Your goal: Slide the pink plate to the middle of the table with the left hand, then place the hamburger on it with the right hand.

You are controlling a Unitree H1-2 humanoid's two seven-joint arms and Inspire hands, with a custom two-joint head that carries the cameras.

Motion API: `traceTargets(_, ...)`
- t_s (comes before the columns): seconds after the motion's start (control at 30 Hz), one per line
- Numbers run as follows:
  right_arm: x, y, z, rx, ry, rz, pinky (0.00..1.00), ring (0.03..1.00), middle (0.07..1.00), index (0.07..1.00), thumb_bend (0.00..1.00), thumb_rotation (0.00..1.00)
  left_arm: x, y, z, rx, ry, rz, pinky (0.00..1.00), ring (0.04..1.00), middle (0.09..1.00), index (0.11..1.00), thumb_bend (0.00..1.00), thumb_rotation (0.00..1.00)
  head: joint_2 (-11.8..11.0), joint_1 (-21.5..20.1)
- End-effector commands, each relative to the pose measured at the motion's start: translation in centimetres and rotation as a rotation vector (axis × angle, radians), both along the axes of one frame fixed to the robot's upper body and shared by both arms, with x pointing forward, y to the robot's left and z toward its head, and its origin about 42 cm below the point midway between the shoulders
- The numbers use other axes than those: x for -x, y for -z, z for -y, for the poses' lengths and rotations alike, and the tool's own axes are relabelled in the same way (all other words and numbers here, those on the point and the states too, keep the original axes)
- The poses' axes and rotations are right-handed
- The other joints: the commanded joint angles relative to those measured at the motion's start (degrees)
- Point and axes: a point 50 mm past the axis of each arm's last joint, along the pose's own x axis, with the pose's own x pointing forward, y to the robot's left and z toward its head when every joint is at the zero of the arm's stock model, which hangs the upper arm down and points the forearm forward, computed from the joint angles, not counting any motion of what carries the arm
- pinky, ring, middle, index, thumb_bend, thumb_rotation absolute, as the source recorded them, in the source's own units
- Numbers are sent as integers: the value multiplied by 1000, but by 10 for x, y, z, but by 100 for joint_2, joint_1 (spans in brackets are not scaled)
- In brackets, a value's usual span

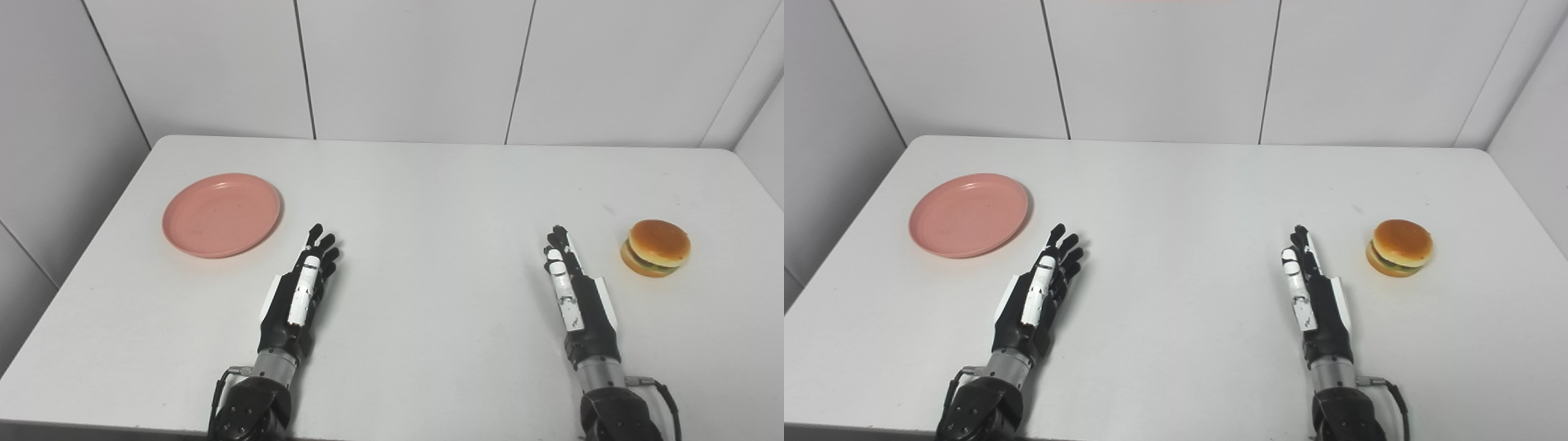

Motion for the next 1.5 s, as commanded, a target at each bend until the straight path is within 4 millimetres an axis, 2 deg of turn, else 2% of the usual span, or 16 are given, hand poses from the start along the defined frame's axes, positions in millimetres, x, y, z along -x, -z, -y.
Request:
traceTargets(0.0,1,16,6,-3,-17,-28,983,965,977,989,191,1000,-5,1,16,2,31,17,972,954,966,969,347,959,-86,133)
traceTargets(0.13,-1,23,14,-18,-34,-21,997,975,988,998,171,1000,-6,9,26,-4,32,8,968,956,967,968,346,956,-321,555)
traceTargets(0.33,-5,31,25,-25,-54,-15,1000,988,999,1000,116,1000,-10,18,41,3,36,7,967,951,961,969,310,999,-553,885)
traceTargets(0.6,-5,35,29,-34,-64,9,1000,994,1000,1000,105,1000,-10,19,46,-13,36,4,968,962,967,975,298,1000,-582,946)
traceTargets(1.07,-4,34,22,-33,-64,14,1000,995,1000,1000,101,1000,-10,18,38,-10,26,24,966,959,969,974,316,1000,-613,939)
traceTargets(1.47,-6,35,20,-39,-55,4,1000,993,1000,1000,79,1000,-18,-6,34,-13,34,86,980,952,963,968,324,1000,-688,1092)
